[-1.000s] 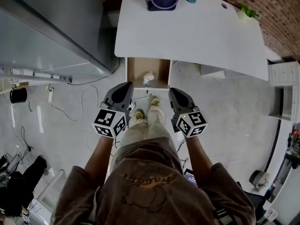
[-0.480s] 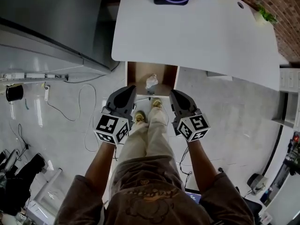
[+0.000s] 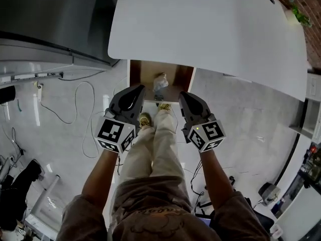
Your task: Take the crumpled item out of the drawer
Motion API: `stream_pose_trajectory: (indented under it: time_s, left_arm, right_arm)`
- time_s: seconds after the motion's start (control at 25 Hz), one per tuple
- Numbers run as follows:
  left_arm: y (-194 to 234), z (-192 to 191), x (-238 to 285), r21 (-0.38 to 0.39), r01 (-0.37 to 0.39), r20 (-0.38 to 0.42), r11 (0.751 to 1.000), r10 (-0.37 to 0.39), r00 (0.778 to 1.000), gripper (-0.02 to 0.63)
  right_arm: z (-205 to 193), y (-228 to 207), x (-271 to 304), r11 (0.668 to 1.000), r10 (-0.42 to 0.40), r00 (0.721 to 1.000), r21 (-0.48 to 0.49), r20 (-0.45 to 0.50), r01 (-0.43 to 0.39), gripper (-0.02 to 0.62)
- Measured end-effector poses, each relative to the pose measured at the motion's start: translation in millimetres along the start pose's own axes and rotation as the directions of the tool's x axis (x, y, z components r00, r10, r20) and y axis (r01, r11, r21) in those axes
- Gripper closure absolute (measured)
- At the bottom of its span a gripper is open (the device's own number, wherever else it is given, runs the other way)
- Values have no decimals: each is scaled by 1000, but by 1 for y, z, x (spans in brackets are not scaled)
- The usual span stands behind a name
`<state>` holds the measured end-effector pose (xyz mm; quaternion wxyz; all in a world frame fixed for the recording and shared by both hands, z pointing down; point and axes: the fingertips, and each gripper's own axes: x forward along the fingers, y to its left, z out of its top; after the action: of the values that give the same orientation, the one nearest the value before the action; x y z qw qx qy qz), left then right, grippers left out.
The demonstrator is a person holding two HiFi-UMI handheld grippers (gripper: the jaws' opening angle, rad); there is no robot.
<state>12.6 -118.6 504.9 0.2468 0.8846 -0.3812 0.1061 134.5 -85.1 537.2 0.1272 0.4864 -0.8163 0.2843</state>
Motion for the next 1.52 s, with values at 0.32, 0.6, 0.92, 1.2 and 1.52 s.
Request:
stream_pose_trajectory:
  time_s: [0.32, 0.6, 0.92, 1.2, 1.52]
  left_arm:
    - [13, -31, 21, -11, 3, -15, 1000, -4, 1000, 598]
    - [16, -40, 22, -36, 1, -26, 999, -2, 1000, 598]
    - [17, -40, 20, -81, 1, -16, 997, -3, 1000, 598]
    - [20, -49, 20, -115, -1, -25, 993, -2, 1000, 598]
    - [21, -50, 18, -118, -3, -27, 993, 0, 1000, 598]
  right_arm:
    - [-16, -12, 22, 1000, 10, 1000, -5, -18, -10, 597]
    - [-18, -16, 30, 999, 10, 999, -31, -32, -11, 598]
    - [-18, -14, 34, 998, 48, 998, -25, -43, -49, 507]
    - [-26, -7, 42, 991, 103, 990, -74, -91, -110, 369]
    - [-34, -5, 52, 962, 138, 975, -211, -173, -174, 262]
